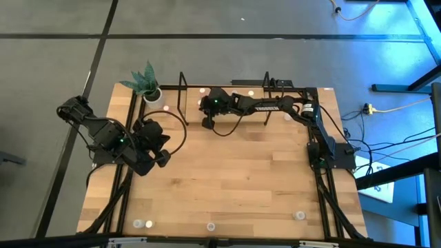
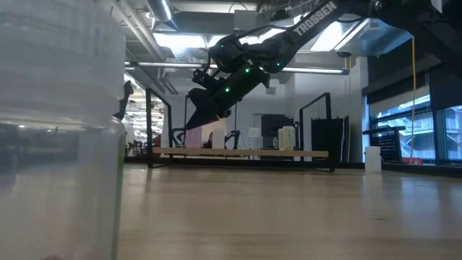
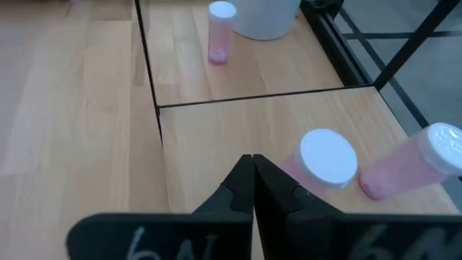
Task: Pick and place medicine bottles onto shelf by color
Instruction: Adjust the pink pill bottle on the shelf
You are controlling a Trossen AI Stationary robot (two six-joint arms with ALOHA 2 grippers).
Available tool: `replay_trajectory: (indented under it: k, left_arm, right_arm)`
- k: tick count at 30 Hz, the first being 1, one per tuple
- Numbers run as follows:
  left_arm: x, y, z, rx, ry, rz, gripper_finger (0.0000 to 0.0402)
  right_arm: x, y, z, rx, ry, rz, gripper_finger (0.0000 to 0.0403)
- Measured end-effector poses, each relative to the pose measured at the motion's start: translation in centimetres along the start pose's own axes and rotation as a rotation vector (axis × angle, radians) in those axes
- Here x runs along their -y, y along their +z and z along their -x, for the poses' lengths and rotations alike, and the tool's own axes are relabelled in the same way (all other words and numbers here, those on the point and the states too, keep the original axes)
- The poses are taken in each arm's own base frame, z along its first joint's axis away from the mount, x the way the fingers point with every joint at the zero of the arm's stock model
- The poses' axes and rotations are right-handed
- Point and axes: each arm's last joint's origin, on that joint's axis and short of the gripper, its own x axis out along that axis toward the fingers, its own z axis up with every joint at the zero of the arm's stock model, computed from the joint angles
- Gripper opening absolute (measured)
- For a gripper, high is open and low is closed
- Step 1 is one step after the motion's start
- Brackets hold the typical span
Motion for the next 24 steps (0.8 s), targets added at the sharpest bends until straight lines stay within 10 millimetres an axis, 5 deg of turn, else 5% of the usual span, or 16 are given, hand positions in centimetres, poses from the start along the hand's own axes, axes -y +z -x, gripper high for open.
replay_trajectory:
  k: [24]
  left_arm:
    - [-0.1, 0.0, 0.0, -0.007, 0.003, -0.004, 0.0001]
  right_arm:
    - [0.4, 0.7, 1.1, 0.004, 0.025, -0.004, 0.0003]
